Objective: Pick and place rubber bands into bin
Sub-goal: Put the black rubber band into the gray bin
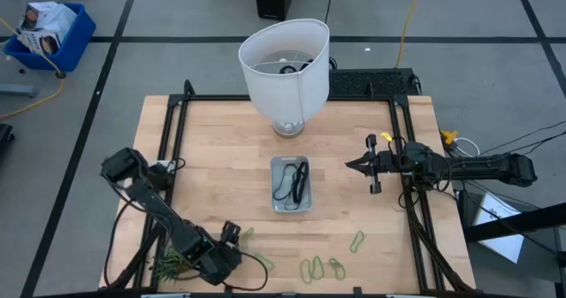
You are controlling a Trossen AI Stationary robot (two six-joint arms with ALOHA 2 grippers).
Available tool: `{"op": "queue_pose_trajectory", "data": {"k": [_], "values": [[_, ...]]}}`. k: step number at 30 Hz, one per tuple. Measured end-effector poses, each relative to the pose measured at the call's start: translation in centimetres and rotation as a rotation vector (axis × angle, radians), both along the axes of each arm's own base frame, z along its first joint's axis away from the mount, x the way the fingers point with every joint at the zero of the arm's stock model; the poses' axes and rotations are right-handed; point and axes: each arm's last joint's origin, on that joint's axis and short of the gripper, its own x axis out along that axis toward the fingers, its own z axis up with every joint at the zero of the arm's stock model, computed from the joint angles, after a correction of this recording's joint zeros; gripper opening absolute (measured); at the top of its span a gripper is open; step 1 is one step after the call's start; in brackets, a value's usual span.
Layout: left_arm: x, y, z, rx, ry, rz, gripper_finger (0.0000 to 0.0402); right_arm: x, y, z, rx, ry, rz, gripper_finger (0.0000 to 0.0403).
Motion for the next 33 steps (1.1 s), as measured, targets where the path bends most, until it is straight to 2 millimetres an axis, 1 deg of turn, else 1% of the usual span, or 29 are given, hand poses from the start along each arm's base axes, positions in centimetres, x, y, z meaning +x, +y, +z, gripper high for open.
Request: {"op": "queue_pose_trajectory", "data": {"k": [5, 8, 10, 14, 20, 24, 25, 29, 31, 33], "values": [[0.4, -0.1, -1.3, 0.033, 0.016, -0.033, 0.0287, 0.0, 0.0, 0.0, -0.001, 0.002, 0.000, 0.0000], [0.5, -0.1, -1.5, 0.038, 0.018, -0.042, 0.0274, 0.0, 0.0, 0.0, -0.001, 0.002, -0.001, 0.0000], [0.7, 0.0, -1.5, 0.025, 0.030, -0.055, 0.0256, 0.0, 0.0, 0.0, -0.001, 0.003, -0.001, 0.0000], [0.9, 0.0, -1.5, -0.005, 0.040, -0.097, 0.0200, 0.0, 0.0, 0.0, -0.003, 0.004, -0.002, 0.0000], [1.5, 0.1, -1.5, -0.036, 0.028, -0.096, 0.0094, 0.0, 0.0, -0.1, -0.003, 0.007, -0.003, 0.0000], [1.5, 0.2, -1.5, -0.047, 0.041, -0.097, 0.0020, 0.0, 0.0, -0.1, -0.002, 0.010, -0.003, 0.0000], [1.5, 0.2, -1.5, -0.052, 0.046, -0.098, 0.0013, 0.0, 0.0, -0.1, -0.002, 0.012, -0.003, 0.0000], [1.4, 0.4, -1.2, -0.045, 0.055, -0.112, 0.0016, 0.0, 0.0, -0.1, -0.002, 0.012, -0.003, 0.0000], [1.1, 1.0, -0.5, -0.016, 0.065, -0.127, 0.0011, 0.0, 0.0, -0.1, -0.003, 0.012, -0.003, 0.0000], [1.0, 2.0, 0.6, 0.032, 0.045, -0.105, 0.0008, 0.0, 0.0, -0.1, -0.003, 0.012, -0.003, 0.0000]]}}
